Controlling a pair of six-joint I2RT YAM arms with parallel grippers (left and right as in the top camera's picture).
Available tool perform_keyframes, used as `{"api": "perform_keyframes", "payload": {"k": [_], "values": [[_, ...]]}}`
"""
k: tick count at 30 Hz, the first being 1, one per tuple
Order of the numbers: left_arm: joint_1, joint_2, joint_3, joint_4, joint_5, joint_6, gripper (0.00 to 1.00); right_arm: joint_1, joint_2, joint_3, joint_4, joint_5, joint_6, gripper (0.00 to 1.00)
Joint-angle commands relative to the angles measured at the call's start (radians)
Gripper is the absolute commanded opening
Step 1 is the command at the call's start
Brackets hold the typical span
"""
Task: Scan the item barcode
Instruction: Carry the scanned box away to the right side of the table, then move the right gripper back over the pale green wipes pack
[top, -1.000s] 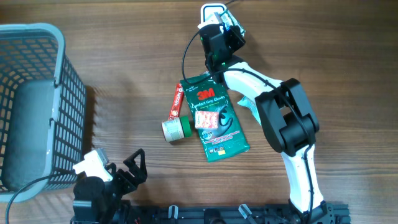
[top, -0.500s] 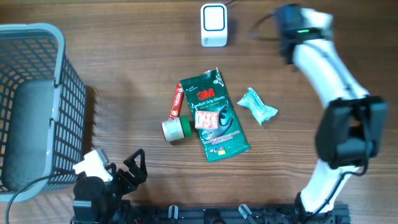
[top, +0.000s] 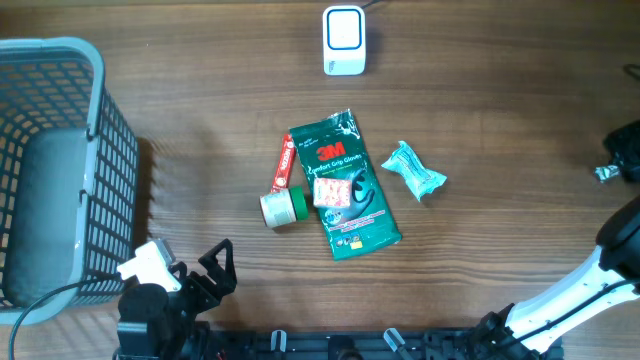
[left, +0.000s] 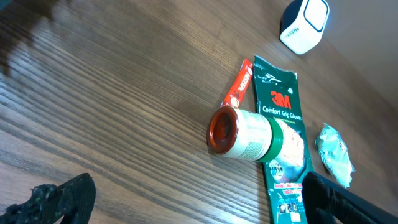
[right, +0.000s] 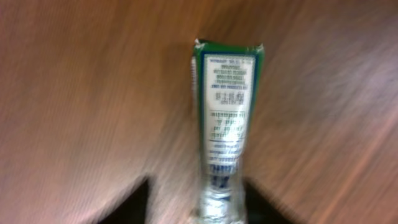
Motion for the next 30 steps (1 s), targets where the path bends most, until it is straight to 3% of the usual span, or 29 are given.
{"api": "perform_keyframes", "payload": {"k": [1,8,15,16,17,18,21,24,30], "values": [[0.006,-0.001,-0.005,0.003,0.005,-0.002,1.00,0.017,-0.043,0.057,-0.043,-0.189,-0.018,1.00],[0.006,-0.001,-0.005,0.003,0.005,-0.002,1.00,0.161,-0.273,0.064,-0.225,-0.196,-0.040,0.99],[0.006,-0.001,-0.005,0.003,0.005,-0.002,1.00,0.620,-0.383,0.055,-0.423,-0.064,-0.120,1.00],[0.006,-0.001,-0.005,0.003,0.005,-0.002,1.00,0.717,-0.383,0.035,-0.426,-0.071,-0.142,0.82],[0.006,-0.001,-0.005,0.003,0.005,-0.002,1.00,0.767,-0.383,0.025,-0.433,-0.060,-0.139,0.36],[0.006,-0.001,-0.005,0.003,0.005,-0.002,1.00,0.813,-0.383,0.014,-0.438,-0.045,-0.117,0.09],[0.006,-0.001,-0.005,0.003,0.005,-0.002,1.00,0.948,-0.383,-0.016,-0.477,0.084,0.034,0.04],[0.006,-0.001,-0.005,0.003,0.005,-0.002,1.00,0.988,-0.383,-0.059,-0.488,0.062,0.064,0.04],[0.006,-0.001,-0.005,0.003,0.005,-0.002,1.00,1.001,-0.383,-0.378,-0.139,0.056,0.066,0.04]]}}
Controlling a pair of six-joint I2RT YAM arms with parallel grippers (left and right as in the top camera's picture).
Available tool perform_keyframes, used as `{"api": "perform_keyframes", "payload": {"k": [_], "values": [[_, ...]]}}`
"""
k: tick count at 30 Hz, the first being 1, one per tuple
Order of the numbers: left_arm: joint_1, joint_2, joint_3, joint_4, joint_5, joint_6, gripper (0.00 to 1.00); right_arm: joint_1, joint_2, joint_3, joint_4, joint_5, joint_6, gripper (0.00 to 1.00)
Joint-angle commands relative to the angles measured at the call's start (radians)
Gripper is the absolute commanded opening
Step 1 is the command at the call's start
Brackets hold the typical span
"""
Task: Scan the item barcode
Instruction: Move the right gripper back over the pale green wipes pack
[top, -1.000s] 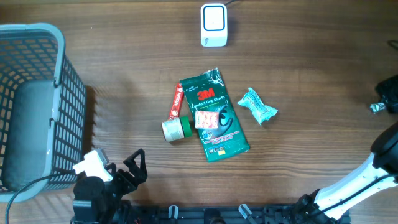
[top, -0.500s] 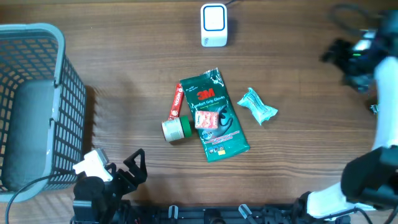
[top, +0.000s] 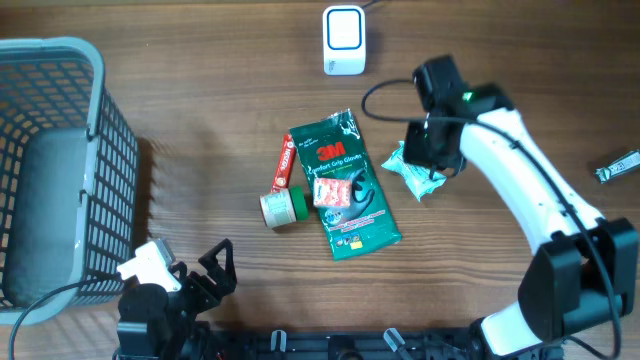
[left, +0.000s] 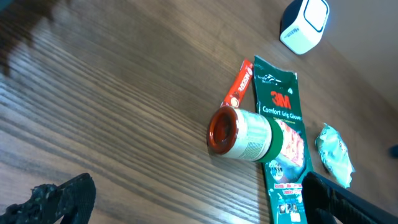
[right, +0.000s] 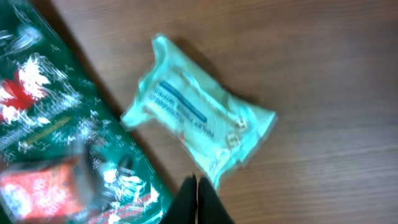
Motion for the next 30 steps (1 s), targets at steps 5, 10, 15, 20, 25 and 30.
{"api": "perform_keyframes", "payload": {"k": [5,10,15,20,25,30], "values": [[0.006,-0.001,-0.005,0.004,0.005,-0.002,1.00,0.006,0.015,-0.299,0.334,0.009,0.045,0.04],[0.006,-0.001,-0.005,0.004,0.005,-0.002,1.00,0.006,0.020,-0.354,0.382,0.020,0.044,0.04],[0.006,-0.001,-0.005,0.004,0.005,-0.002,1.00,0.006,-0.001,-0.259,0.316,0.016,0.032,0.04],[0.006,-0.001,-0.005,0.004,0.005,-0.002,1.00,0.006,-0.080,-0.113,0.238,-0.064,-0.026,0.04],[0.006,-0.001,-0.005,0.004,0.005,-0.002,1.00,0.006,-0.036,-0.188,0.344,-0.060,-0.019,0.04],[0.006,-0.001,-0.005,0.004,0.005,-0.002,1.00,0.006,0.137,-0.240,0.395,-0.060,0.010,0.04]]}}
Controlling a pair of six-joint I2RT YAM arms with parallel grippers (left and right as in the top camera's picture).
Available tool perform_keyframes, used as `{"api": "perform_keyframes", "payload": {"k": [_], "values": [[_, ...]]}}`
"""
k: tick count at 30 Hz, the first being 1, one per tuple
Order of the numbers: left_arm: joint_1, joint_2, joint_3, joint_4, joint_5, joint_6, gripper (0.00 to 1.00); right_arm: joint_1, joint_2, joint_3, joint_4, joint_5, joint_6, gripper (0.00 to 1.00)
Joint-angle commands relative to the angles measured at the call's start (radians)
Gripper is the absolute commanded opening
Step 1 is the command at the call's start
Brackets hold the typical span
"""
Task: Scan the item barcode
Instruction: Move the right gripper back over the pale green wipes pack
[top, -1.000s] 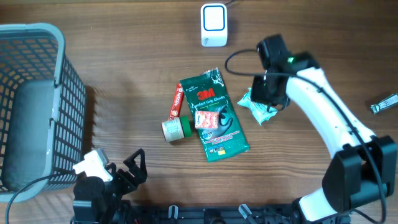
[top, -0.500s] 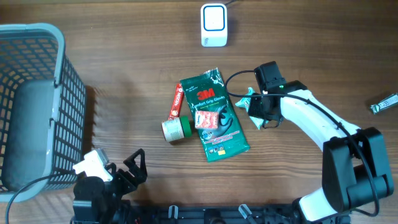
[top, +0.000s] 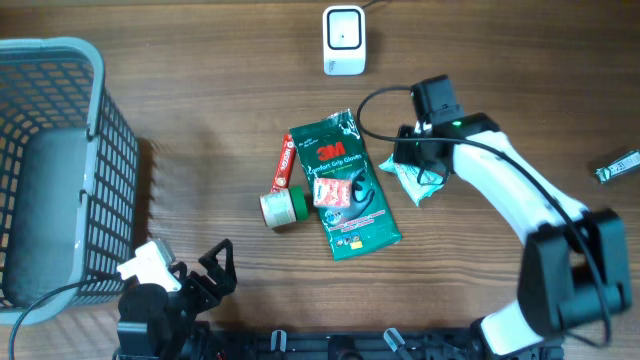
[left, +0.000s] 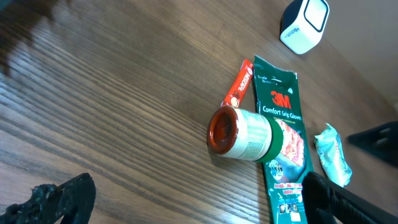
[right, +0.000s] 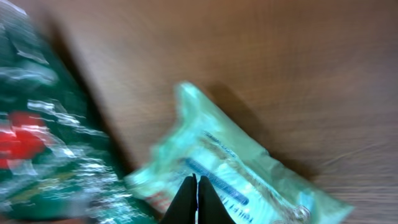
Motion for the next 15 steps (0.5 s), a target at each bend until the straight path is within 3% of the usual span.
{"api": "perform_keyframes", "payload": {"k": [1,5,9,10,11,12,13,15], "values": [[0.006,-0.001,-0.005,0.003,0.005,-0.002,1.00,0.006,0.141,-0.026,0.002,-0.008,0.014,0.04],[0.006,-0.001,-0.005,0.003,0.005,-0.002,1.00,0.006,0.134,0.003,-0.035,-0.008,0.013,0.04],[0.006,-0.001,-0.005,0.003,0.005,-0.002,1.00,0.006,-0.034,0.154,-0.180,-0.007,-0.030,0.05],[0.006,-0.001,-0.005,0.003,0.005,-0.002,1.00,0.006,-0.102,0.185,-0.213,-0.007,-0.044,0.22],[0.006,-0.001,-0.005,0.003,0.005,-0.002,1.00,0.006,-0.144,0.189,-0.219,-0.008,-0.041,0.51],[0.006,-0.001,-0.005,0.003,0.005,-0.002,1.00,0.006,-0.186,0.188,-0.238,-0.008,-0.040,0.68],[0.006,-0.001,-0.005,0.003,0.005,-0.002,1.00,0.006,-0.201,0.188,-0.263,-0.009,-0.032,1.00],[0.006,-0.001,-0.005,0.003,0.005,-0.002,1.00,0.006,-0.203,0.183,-0.318,-0.014,-0.013,1.00]]}}
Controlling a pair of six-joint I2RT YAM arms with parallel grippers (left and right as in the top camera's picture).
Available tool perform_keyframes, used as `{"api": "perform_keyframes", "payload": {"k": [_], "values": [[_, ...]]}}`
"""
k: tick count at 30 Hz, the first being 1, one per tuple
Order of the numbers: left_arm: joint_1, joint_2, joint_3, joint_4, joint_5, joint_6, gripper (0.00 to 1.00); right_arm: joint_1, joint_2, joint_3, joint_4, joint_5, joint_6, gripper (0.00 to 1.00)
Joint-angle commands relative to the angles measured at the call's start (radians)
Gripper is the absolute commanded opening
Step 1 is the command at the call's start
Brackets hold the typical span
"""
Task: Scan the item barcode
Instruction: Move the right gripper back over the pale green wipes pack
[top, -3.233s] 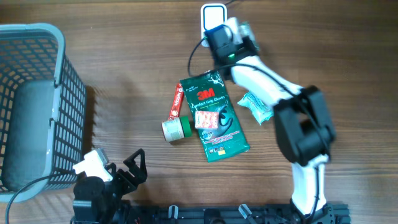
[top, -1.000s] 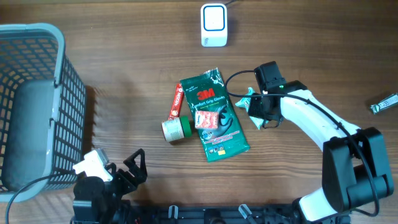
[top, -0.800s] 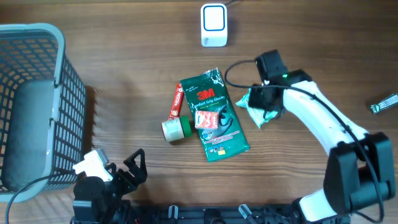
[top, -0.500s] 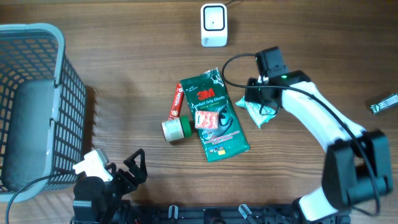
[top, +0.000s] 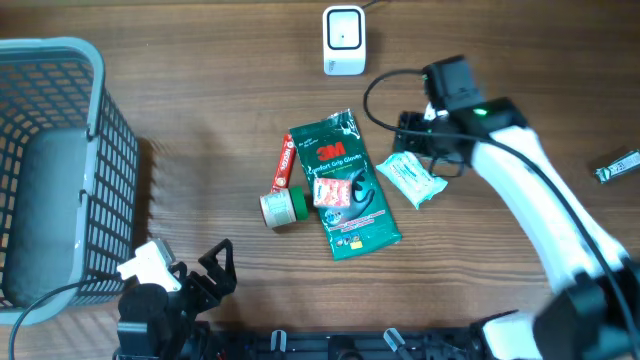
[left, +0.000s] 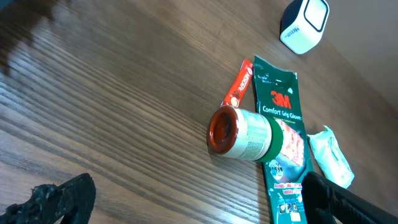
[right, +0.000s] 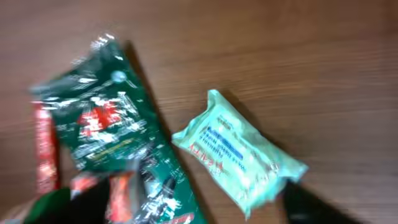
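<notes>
A mint wipe packet (top: 411, 179) (right: 239, 152) lies flat on the wood table, just right of the green 3M glove pack (top: 345, 185) (right: 112, 124). My right gripper (top: 414, 142) (right: 205, 214) hovers over the packet's far end, open, its dark fingers (right: 314, 205) spread to either side with nothing held. The white barcode scanner (top: 343, 40) (left: 303, 23) stands at the table's far edge. At the near left edge my left gripper (top: 205, 275) (left: 199, 208) rests open and empty.
A red tube (top: 284, 163) and a green-and-white roll (top: 283, 207) lie left of the glove pack. A grey wire basket (top: 60, 170) fills the left side. A small tube (top: 618, 166) lies at the far right edge.
My right gripper was shut with its tip down on the wipe packet; now it is open and higher above it. The packet looks flatter and paler and sits slightly shifted. The left arm is unchanged.
First my right gripper was at the table's right edge with a small green tube between its fingers. Then the tube lay there alone and the gripper, shut, was over the wipe packet. It stayed shut and closer on the packet, and now stands open above it.
</notes>
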Motion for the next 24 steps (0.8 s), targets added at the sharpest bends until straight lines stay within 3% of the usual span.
{"api": "perform_keyframes", "payload": {"k": [1,3,13,14,16,20,24], "values": [[0.006,-0.001,-0.005,0.003,0.005,-0.002,1.00,0.010,-0.004,-0.026,-0.054,-0.010,0.005,1.00],[0.006,-0.001,-0.005,0.003,0.005,-0.002,1.00,0.040,0.005,-0.095,-0.016,0.009,-0.070,1.00],[0.006,-0.001,-0.005,0.003,0.005,-0.002,1.00,0.262,0.092,-0.145,0.206,0.376,-0.034,0.99],[0.006,-0.001,-0.005,0.003,0.005,-0.002,1.00,0.263,0.135,-0.145,0.200,0.414,-0.008,0.91],[0.006,-0.001,-0.005,0.003,0.005,-0.002,1.00,0.261,0.189,-0.145,0.151,0.433,0.072,0.87],[0.006,-0.001,-0.005,0.003,0.005,-0.002,1.00,0.261,0.192,-0.140,0.018,0.378,0.315,0.96],[0.006,-0.001,-0.005,0.003,0.005,-0.002,1.00,0.216,-0.015,-0.139,-0.016,0.151,0.476,1.00]]}}
